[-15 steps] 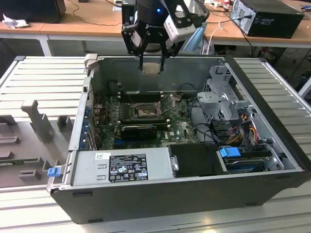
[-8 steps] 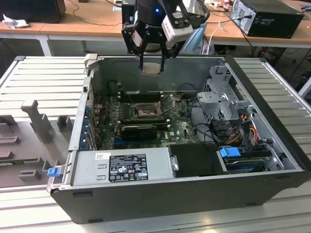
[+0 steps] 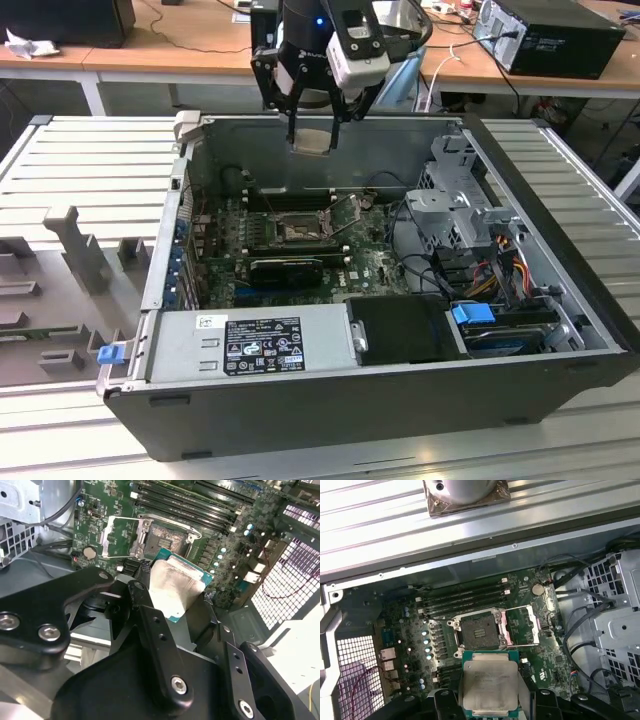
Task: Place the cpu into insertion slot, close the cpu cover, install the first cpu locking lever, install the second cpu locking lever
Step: 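Place the cpu into insertion slot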
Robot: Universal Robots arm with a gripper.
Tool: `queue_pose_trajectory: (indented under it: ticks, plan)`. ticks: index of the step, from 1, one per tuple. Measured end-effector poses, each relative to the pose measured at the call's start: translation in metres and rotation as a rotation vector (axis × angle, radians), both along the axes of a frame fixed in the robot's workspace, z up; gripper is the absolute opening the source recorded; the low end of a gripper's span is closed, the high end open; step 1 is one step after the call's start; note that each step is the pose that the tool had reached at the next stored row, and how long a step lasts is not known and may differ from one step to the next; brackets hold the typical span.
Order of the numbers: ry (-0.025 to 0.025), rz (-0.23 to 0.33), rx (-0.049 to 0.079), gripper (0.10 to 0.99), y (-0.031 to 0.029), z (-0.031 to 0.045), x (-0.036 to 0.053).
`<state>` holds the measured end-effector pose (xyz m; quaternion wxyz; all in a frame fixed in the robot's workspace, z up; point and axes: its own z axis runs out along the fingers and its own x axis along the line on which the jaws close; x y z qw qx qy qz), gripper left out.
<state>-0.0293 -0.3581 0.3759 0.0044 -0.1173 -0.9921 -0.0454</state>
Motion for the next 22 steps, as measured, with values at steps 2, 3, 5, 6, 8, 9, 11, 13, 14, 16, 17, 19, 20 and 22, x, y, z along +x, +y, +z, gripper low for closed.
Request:
queue_pose_trajectory:
  ticks: [2, 3, 5, 6, 8, 9, 11, 13, 14, 16, 17, 19, 20, 22]
  plan:
    - [0.0, -0.018, 0.0, 0.529, 0.0, -0.0001, 0.0]
    - [0.0, -0.025, 0.0, 0.529, 0.0, -0.0001, 0.0]
    - [0.0, -0.035, 0.0, 0.529, 0.0, -0.0001, 0.0]
    - [0.0, -0.039, 0.0, 0.529, 0.0, -0.0001, 0.0]
    - [0.0, -0.049, 0.0, 0.529, 0.0, -0.0001, 0.0]
    - [0.0, -0.056, 0.0, 0.529, 0.0, -0.0002, 0.0]
    - [0.0, -0.072, 0.0, 0.529, 0.0, -0.0003, 0.0]
    - [0.0, -0.087, 0.0, 0.529, 0.0, -0.0005, -0.0001]
    - [0.0, -0.093, 0.0, 0.529, 0.0, -0.0005, -0.0001]
    - [0.0, -0.112, 0.0, 0.529, 0.0, -0.0007, -0.0001]
    - [0.0, -0.118, 0.0, 0.529, 0.0, -0.0007, -0.0001]
    - [0.0, -0.142, 0.0, 0.529, 0.0, -0.0008, -0.0001]
    - [0.0, -0.156, 0.0, 0.529, 0.0, -0.0009, -0.0001]
    - [0.0, -0.183, 0.0, 0.529, 0.0, -0.0011, -0.0001]
